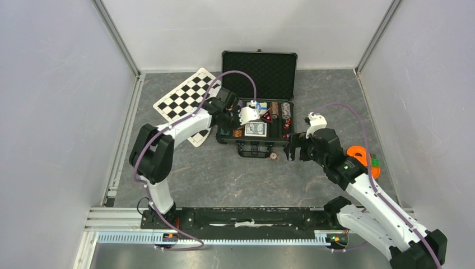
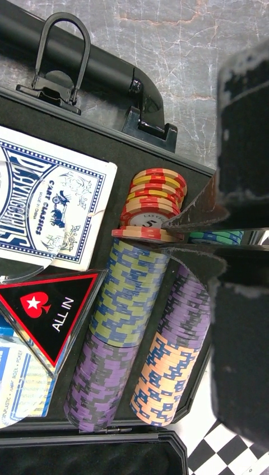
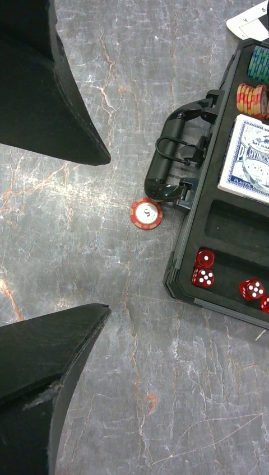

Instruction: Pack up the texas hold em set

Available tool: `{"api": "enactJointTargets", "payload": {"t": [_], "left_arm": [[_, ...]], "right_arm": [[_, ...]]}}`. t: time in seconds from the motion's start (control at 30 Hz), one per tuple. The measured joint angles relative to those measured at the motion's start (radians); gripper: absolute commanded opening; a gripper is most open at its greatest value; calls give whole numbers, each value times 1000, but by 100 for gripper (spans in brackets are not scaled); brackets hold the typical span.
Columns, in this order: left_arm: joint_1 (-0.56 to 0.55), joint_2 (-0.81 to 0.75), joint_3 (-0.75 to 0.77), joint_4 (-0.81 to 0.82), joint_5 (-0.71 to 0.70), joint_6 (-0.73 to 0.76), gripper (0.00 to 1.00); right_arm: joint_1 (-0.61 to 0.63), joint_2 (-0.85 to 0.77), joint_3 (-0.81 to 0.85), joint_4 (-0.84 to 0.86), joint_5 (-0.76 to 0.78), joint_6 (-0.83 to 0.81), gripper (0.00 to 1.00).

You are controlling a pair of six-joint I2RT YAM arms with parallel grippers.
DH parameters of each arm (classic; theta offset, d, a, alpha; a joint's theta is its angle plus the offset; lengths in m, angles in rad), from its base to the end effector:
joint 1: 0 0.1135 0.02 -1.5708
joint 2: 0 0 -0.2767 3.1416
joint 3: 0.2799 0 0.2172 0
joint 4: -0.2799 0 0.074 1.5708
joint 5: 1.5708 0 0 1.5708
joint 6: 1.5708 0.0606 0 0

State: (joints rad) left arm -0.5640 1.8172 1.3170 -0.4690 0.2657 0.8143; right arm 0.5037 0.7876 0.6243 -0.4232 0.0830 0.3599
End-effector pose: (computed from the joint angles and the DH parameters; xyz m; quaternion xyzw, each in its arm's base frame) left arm 0.3079 -0.2136 0.2252 0.6323 0.7057 -0.0889 0.3072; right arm 0.1359 0.0692 0.2605 -0.0437 0.8797 0.1644 0.4441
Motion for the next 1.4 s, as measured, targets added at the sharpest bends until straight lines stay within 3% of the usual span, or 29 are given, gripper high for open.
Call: {"api": "enactJointTargets", "payload": {"t": [0.2, 0.53, 0.8, 1.4], "left_arm": [[-10, 38, 65, -83, -39, 0, 2], [-11, 46, 54, -74, -64, -1, 22], [-12, 28, 14, -24, -81, -18, 30], [-8, -8, -21, 7, -108, -47, 39]], "right_arm": [[0, -10, 0, -4, 2, 2, 99], [0, -13, 0, -13, 6, 2, 99], [0, -60, 0, -31, 18, 2, 99], [0, -59, 0, -42, 24, 2, 99]]}}
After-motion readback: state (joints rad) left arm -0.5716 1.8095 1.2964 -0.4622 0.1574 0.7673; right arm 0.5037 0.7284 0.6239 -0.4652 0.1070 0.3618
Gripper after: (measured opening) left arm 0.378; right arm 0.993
